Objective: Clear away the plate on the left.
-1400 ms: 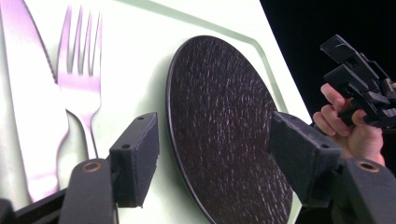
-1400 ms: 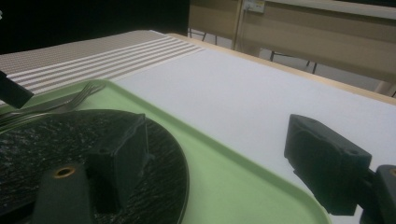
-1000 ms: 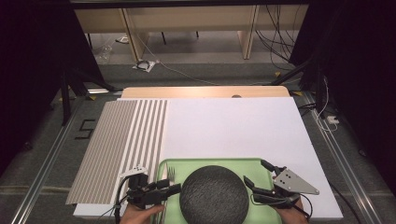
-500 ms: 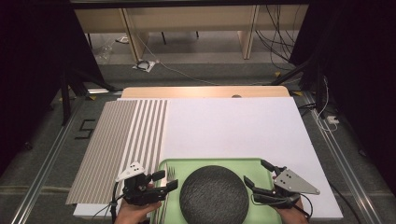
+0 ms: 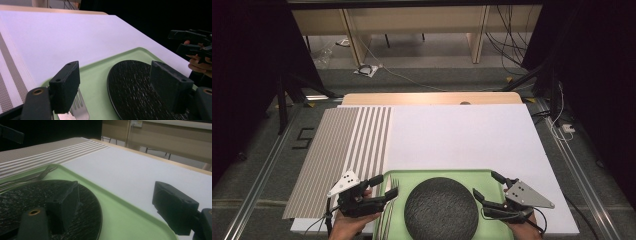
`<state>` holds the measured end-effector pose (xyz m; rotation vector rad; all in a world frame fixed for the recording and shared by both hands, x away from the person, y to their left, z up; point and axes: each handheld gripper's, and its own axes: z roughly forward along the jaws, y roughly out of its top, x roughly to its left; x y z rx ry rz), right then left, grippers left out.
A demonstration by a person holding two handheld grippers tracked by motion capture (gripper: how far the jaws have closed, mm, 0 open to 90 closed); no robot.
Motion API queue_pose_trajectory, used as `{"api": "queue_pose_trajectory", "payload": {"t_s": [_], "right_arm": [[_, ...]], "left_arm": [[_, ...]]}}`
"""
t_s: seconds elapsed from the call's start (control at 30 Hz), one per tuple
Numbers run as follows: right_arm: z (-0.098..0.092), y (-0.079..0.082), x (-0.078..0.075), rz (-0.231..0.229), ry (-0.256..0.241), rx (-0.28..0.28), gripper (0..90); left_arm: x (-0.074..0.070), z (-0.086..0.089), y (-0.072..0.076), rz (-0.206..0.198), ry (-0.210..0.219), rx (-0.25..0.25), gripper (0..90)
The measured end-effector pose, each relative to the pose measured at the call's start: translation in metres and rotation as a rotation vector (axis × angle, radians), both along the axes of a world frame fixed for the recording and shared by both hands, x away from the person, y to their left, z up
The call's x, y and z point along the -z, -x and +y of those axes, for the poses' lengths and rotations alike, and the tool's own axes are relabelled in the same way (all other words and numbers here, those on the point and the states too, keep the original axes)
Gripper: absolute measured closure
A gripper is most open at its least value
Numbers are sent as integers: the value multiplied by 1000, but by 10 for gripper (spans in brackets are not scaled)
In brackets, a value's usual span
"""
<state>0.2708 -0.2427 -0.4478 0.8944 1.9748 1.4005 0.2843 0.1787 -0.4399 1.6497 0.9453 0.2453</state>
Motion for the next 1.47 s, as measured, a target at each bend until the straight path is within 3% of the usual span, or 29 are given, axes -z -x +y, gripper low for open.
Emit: {"api": "queue_pose_trajectory", "payload": {"t_s": [0.1, 0.43, 0.67, 1.2, 1.37, 1.47], "right_arm": [[0, 0, 0, 0, 0, 0, 224], [0, 0, 0, -2, 0, 1, 224], [0, 0, -1, -2, -2, -1, 224], [0, 0, 0, -2, -6, 1, 224], [0, 0, 0, -2, -4, 0, 224], [0, 0, -1, -2, -2, 1, 224]], "left_arm": [[0, 1, 0, -35, -26, -5, 235], [-1, 9, -1, -97, 3, -16, 205], [-1, 12, 1, -133, -5, -26, 171], [0, 10, 3, -146, -20, 5, 157], [-2, 11, 4, -166, 2, -6, 158], [-2, 12, 3, -155, 16, -13, 158]]}}
